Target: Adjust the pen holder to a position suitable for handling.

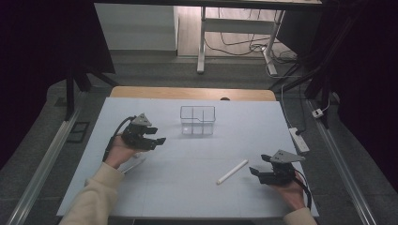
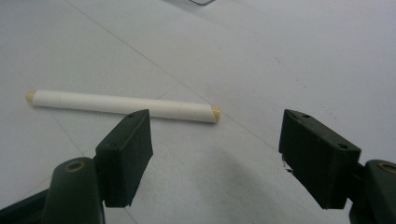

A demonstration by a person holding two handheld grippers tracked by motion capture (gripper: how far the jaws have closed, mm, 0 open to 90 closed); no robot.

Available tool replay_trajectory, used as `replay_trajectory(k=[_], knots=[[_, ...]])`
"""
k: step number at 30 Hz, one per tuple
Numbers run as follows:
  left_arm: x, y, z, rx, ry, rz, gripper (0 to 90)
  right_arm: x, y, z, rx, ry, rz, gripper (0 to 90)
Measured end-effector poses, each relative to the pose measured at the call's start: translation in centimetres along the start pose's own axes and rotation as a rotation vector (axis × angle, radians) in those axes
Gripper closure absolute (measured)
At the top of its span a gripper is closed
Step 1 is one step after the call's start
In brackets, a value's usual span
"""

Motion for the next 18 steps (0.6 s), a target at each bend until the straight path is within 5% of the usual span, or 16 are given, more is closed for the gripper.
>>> replay_trajectory(k=[18], knots=[[0.92,0.81,-0.87,0.003,-0.03,0.061,40.1,0.14,-0.07,0.06,-0.01,0.002,-0.004,25.1]])
Point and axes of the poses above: each handheld gripper's, and its own axes: y roughly backward along the jaws, x roughly out of its underside, z roughly to its left, the point moved 1 cm from there along -y, roughly forward along the jaws, and after that the axes turned 2 degrees about z, right-handed, at the moved point
